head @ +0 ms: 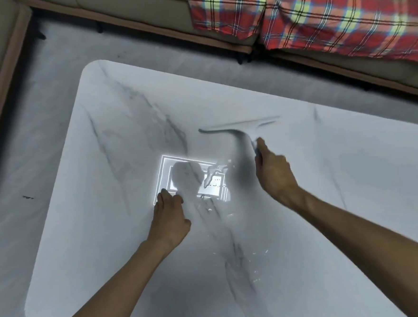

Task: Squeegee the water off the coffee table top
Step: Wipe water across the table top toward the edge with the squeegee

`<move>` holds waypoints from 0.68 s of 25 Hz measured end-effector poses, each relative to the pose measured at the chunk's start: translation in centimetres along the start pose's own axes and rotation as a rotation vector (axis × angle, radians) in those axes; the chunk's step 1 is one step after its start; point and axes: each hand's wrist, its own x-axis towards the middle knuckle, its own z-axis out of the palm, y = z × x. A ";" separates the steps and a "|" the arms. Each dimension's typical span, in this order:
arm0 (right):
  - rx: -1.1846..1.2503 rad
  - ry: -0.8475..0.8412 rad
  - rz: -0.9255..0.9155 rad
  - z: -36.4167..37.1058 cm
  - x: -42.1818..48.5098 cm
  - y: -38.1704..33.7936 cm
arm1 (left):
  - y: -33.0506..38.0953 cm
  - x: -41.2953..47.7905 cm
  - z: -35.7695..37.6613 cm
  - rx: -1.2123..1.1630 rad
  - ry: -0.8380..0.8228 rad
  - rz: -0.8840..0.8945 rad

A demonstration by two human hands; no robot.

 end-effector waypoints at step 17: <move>0.394 0.051 0.316 -5.2 5.0 -0.7 | 0.2 0.7 -0.1 -0.008 -0.243 -0.115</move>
